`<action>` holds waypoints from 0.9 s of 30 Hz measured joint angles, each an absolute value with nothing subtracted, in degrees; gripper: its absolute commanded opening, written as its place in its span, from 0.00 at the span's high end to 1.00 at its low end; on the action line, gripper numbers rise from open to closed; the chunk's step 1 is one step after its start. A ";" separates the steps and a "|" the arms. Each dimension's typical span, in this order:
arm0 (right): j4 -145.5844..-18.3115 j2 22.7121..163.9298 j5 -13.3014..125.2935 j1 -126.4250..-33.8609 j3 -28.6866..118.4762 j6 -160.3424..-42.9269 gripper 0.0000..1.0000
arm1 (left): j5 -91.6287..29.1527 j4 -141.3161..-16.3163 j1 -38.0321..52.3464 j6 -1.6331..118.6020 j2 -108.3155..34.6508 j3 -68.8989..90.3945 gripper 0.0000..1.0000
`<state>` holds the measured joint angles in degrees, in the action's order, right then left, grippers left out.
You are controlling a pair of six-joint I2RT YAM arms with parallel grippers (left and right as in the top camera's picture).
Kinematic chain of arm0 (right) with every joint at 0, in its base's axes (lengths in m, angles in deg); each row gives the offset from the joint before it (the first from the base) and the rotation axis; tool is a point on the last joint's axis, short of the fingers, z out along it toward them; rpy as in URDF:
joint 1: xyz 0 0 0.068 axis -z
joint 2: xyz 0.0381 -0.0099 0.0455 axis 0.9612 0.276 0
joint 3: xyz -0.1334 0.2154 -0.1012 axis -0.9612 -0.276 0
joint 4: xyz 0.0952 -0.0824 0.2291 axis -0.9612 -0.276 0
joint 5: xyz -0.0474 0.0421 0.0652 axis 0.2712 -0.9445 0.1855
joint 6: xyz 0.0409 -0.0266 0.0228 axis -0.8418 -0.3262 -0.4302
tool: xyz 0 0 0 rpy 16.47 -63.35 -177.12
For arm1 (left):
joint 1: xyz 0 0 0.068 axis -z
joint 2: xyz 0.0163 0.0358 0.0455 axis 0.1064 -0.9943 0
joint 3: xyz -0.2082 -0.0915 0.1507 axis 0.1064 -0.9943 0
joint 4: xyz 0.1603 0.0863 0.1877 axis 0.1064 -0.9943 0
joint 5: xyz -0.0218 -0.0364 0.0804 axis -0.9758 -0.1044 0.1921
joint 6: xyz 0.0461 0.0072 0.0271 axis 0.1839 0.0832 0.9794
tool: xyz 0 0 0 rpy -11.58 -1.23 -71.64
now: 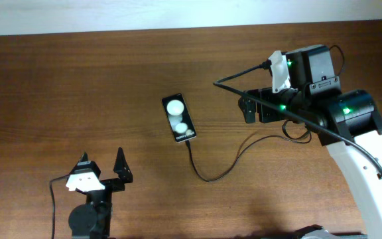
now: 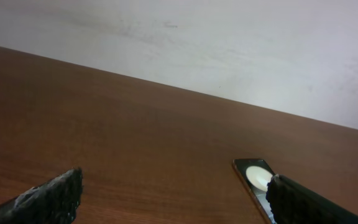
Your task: Plug charger to phone and switch on socket
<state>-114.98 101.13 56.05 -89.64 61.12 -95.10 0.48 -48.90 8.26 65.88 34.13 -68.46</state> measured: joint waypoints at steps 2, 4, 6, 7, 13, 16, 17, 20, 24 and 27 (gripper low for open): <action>-114.98 101.13 56.05 -89.64 61.12 -95.08 0.01 | 0.41 -48.90 8.26 66.50 34.13 -68.46 0.01; -114.98 101.13 56.05 -89.64 61.12 -95.10 0.01 | 0.28 -48.90 8.26 66.74 34.13 -68.46 0.01; -114.98 101.13 56.05 -89.64 61.12 -95.06 0.01 | 0.26 -48.90 8.26 66.78 34.13 -68.46 0.01; -114.98 101.13 56.05 -89.64 61.12 -95.10 0.01 | 0.26 -48.90 8.24 66.89 34.13 -68.46 0.01; -114.98 101.13 56.05 -89.64 61.12 -95.10 0.02 | 0.26 -48.90 8.17 66.91 34.13 -68.46 0.01; -114.98 101.13 56.03 -89.64 61.12 -95.08 0.01 | 0.26 -48.90 8.17 66.91 34.13 -68.46 0.01; -114.98 101.13 56.03 -89.64 61.12 -95.08 0.01 | 0.26 -48.90 8.17 66.91 34.13 -68.46 0.01; -114.98 101.13 56.05 -89.64 61.12 -95.08 0.01 | 0.26 -48.93 8.17 66.91 34.13 -68.46 0.01; -114.98 101.13 56.05 -89.64 61.12 -95.08 0.01 | 0.26 -48.90 8.17 66.91 34.13 -68.46 0.01; -114.98 101.13 56.05 -89.64 61.12 -95.08 0.01 | 0.26 -48.90 8.17 66.91 34.13 -68.46 0.01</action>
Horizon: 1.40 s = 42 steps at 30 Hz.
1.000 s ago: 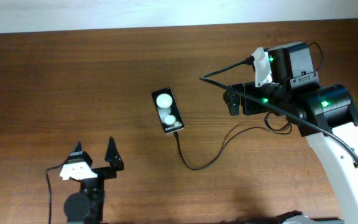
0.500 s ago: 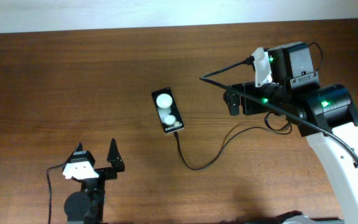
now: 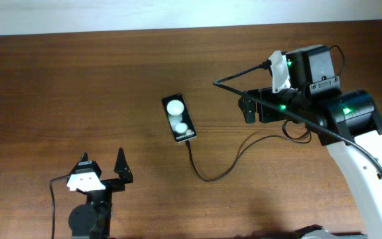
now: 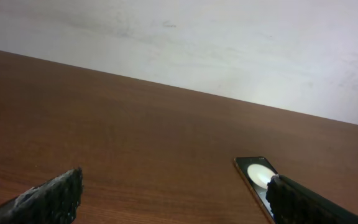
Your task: Plug charger to phone and switch on socket
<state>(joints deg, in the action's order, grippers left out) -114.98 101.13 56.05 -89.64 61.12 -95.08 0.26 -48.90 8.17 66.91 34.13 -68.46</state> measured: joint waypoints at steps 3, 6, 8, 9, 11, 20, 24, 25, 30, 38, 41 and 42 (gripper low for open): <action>-114.98 101.13 56.90 -89.64 61.12 -95.08 0.02 | 0.26 -48.90 8.17 66.91 34.13 -68.46 0.01; -114.98 101.13 59.50 -89.64 61.12 -95.08 0.01 | 0.26 -48.90 8.17 66.91 34.13 -68.46 0.01; -114.79 101.11 62.21 -89.64 61.10 -95.08 0.01 | 0.26 -48.90 8.17 66.91 34.13 -68.46 0.01; -113.61 100.79 63.37 -89.64 60.64 -94.68 0.01 | 0.26 -48.90 8.17 66.91 34.13 -68.46 0.01; -111.49 99.50 64.16 -89.64 59.09 -93.94 0.01 | 0.26 -48.93 8.17 66.91 34.13 -68.46 0.01; -92.36 76.98 65.56 -89.44 34.81 -91.78 0.01 | 0.21 -48.95 8.17 66.93 34.17 -68.46 0.01; -89.19 67.26 65.60 -87.48 22.41 -91.36 0.01 | 0.04 -48.93 8.17 66.93 34.19 -68.46 0.01; -88.69 64.11 65.71 -86.78 18.94 -91.23 0.01 | 0.04 -48.95 8.17 66.93 34.19 -68.46 0.01; -83.27 49.38 65.76 -85.79 4.82 -90.95 0.01 | 0.04 -48.90 8.17 66.93 34.24 -68.46 0.01; -77.30 29.88 65.12 -85.73 -11.51 -91.89 0.01 | 0.00 -48.95 8.17 66.93 34.24 -68.46 0.01; -73.35 25.99 65.08 -85.73 -13.54 -92.13 0.01 | 0.00 -48.95 8.17 66.93 34.24 -68.46 0.01; -72.36 25.12 65.06 -85.73 -13.91 -92.15 0.01 | 0.00 -48.95 8.17 66.93 34.24 -68.46 0.01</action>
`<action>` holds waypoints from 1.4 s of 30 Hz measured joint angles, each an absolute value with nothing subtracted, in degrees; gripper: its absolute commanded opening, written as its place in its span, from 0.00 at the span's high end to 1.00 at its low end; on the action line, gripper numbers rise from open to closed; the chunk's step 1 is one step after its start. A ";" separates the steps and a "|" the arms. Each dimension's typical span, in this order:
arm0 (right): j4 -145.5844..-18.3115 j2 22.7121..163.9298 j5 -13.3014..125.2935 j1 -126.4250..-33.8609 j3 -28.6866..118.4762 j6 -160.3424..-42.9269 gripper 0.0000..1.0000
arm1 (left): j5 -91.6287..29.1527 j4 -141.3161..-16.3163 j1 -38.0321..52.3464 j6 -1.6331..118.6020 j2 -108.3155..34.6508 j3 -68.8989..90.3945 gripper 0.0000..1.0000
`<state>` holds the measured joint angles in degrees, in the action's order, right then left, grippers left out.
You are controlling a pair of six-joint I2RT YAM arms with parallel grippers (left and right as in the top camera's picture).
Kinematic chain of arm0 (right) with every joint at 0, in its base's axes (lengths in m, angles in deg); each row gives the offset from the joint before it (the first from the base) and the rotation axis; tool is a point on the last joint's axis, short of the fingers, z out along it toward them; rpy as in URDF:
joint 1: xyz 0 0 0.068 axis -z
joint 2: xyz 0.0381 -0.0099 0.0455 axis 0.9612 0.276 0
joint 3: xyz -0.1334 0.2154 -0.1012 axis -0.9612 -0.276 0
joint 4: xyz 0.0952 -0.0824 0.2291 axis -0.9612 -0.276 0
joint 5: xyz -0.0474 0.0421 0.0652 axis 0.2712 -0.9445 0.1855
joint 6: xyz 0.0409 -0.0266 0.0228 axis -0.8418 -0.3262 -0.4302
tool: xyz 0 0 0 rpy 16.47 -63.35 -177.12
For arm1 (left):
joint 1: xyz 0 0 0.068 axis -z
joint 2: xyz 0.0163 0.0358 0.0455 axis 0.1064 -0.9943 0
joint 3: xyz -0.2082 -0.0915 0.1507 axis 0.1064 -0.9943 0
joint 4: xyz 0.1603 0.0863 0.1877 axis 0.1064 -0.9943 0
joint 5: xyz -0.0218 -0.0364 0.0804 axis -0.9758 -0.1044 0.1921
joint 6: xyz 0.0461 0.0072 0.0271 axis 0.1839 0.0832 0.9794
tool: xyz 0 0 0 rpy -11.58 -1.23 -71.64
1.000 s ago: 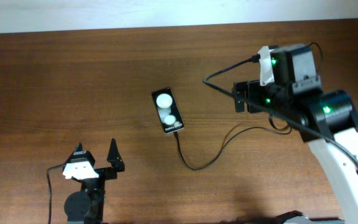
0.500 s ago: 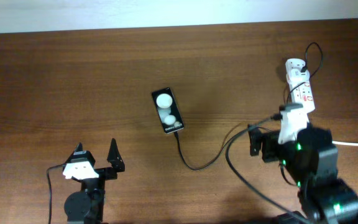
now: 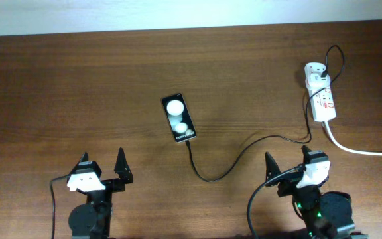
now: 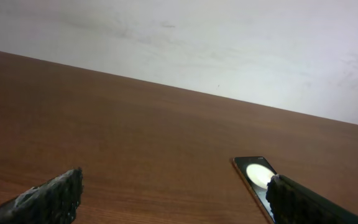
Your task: Plug charger to phone and switch on socket
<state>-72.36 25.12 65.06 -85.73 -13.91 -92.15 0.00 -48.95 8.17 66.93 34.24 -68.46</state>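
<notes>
A black phone (image 3: 179,118) lies face up mid-table, its screen mirroring two ceiling lamps. A black charger cable (image 3: 244,149) is plugged into the phone's near end and curves right to a white socket strip (image 3: 321,99) at the far right. My left gripper (image 3: 103,162) rests open at the near left edge, nothing between its fingers; in the left wrist view the phone (image 4: 257,176) shows just beyond the right fingertip (image 4: 303,200). My right gripper (image 3: 287,164) sits open at the near right edge, apart from the cable.
A thick white mains lead (image 3: 363,151) runs from the strip off the right edge. The brown wooden table (image 3: 78,79) ends at a pale wall (image 4: 229,43) along its far side.
My right arm was stretched over the socket strip at the far right, hiding it. Now it is folded back at the near right edge and the strip is in view. Left arm unchanged.
At both earlier moments the right arm was held over the socket strip with the cable in the phone, and the left gripper stayed open at its near-left spot. Now the right arm is back at the near edge, open.
</notes>
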 measured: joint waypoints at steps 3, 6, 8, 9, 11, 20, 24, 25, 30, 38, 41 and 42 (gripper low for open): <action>-69.19 23.39 65.08 -85.73 -15.59 -92.26 0.01 | 0.00 -48.95 8.17 66.93 34.24 -68.46 0.01; -66.18 23.39 65.08 -85.73 -17.12 -92.28 0.01 | 0.00 -48.95 8.17 66.93 34.24 -68.46 0.01; -62.75 23.39 65.10 -85.73 -18.44 -92.28 0.01 | 0.00 -48.95 8.17 66.93 34.24 -68.46 0.01; -61.28 23.39 65.10 -85.73 -18.89 -92.26 0.01 | 0.00 -48.95 8.17 66.93 34.24 -68.46 0.01; -57.48 23.39 65.23 -85.73 -20.64 -92.28 0.01 | 0.00 -48.95 8.17 66.93 34.24 -68.46 0.01; -50.42 23.39 65.54 -85.44 -27.09 -92.26 0.01 | 0.00 -48.95 8.17 66.93 34.24 -68.46 0.01; -51.05 23.39 65.54 -84.13 -28.25 -92.28 0.01 | 0.00 -48.95 8.17 66.93 34.24 -68.46 0.01; -51.56 23.39 65.54 -83.98 -28.25 -92.28 0.01 | 0.00 -48.95 8.17 66.93 34.24 -68.46 0.01; -53.41 23.35 65.51 -83.69 -28.27 -92.28 0.01 | 0.00 -48.95 8.17 66.93 34.24 -68.46 0.01; -53.41 23.35 65.51 -83.69 -28.27 -92.28 0.01 | 0.00 -48.95 8.17 66.93 34.24 -68.46 0.01; -53.41 23.35 65.51 -83.69 -28.27 -92.28 0.01 | 0.00 -48.95 8.17 66.93 34.24 -68.46 0.01; -53.41 23.35 65.51 -83.69 -28.25 -92.26 0.01 | 0.00 -48.95 8.17 66.93 34.24 -68.46 0.01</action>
